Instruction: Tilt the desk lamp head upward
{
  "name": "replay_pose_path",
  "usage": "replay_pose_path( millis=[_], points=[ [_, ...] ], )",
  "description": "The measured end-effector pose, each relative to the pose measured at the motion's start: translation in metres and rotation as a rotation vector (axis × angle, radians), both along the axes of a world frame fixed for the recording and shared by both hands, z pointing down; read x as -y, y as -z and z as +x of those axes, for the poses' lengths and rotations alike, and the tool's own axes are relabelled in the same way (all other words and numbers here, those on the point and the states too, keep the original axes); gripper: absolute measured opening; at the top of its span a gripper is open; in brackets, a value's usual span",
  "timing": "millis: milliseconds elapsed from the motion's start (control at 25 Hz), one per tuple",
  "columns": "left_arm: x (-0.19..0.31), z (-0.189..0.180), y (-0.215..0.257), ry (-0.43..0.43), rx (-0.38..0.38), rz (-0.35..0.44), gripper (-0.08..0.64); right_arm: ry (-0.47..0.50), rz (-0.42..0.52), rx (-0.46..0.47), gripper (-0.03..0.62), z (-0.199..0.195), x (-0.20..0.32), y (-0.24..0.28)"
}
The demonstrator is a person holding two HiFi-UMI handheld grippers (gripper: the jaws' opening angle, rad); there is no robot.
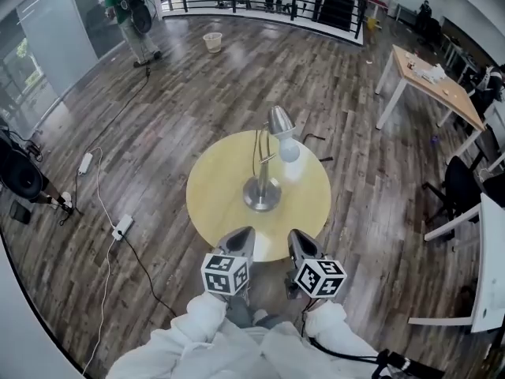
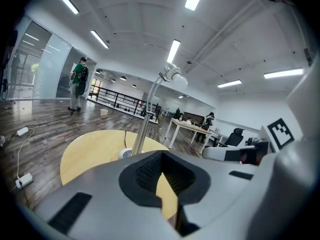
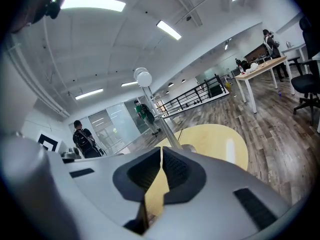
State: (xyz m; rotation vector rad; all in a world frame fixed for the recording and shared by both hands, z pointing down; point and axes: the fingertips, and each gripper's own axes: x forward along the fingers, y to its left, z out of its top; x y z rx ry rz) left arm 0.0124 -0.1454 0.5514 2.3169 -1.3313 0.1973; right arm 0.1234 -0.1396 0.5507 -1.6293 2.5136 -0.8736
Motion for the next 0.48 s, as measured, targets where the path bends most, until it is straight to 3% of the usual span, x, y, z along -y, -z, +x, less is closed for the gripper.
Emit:
replay_pose_path(
  millis=[480],
  points=[
    [-0.076, 0.0, 0.031, 0.012, 0.041, 0.035, 0.003, 0.004, 0.036, -0.07, 0.023, -0.009, -0.06, 0.028]
  ],
)
